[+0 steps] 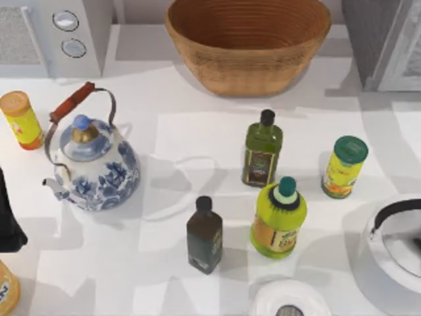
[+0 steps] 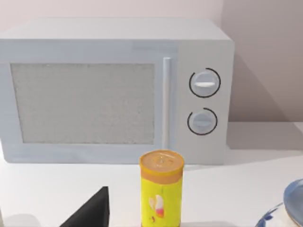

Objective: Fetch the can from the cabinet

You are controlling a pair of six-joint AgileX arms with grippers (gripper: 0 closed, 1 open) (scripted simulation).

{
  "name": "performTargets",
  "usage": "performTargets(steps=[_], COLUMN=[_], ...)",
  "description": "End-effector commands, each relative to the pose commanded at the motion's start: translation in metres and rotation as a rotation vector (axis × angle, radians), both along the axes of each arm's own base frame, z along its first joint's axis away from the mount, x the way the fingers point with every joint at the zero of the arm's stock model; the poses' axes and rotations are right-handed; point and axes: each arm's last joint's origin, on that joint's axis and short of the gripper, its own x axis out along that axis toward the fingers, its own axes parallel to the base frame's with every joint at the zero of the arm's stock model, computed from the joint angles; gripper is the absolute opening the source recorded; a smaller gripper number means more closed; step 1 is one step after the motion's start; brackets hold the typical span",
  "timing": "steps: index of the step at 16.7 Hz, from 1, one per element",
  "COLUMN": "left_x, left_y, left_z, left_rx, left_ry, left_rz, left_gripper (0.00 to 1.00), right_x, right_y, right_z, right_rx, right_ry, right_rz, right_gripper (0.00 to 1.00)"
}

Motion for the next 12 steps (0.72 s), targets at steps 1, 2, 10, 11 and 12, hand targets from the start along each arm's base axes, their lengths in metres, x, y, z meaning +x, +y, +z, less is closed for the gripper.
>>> performTargets(steps=[1, 2, 10, 11, 12], left_x=[0.000, 0.000, 0.000, 0.000, 0.000], left_y=[0.000, 0.000, 0.000, 0.000, 0.000], left_z=[0.000, 0.000, 0.000, 0.000, 0.000], left_rx=[0.000, 0.000, 0.000, 0.000, 0.000], left_ry=[0.000, 0.000, 0.000, 0.000, 0.000], left_rz=[0.000, 0.000, 0.000, 0.000, 0.000], left_gripper=[1.00, 1.00, 1.00, 1.00, 1.00], right_x=[-0.004, -0.009, -0.062, -0.069, -0.075], right_y=[-0.002, -0.005, -0.027, -0.029, -0.031], right_z=[-0.002, -0.006, -0.091, -0.109, -0.129], right_rx=[0.001, 0.001, -0.004, -0.004, -0.005], right_ry=[-0.004, -0.007, 0.000, 0.002, 0.007], right_rz=[-0.004, -0.007, -0.019, -0.017, -0.015], right_gripper=[0.00, 0.00, 0.00, 0.00, 0.00])
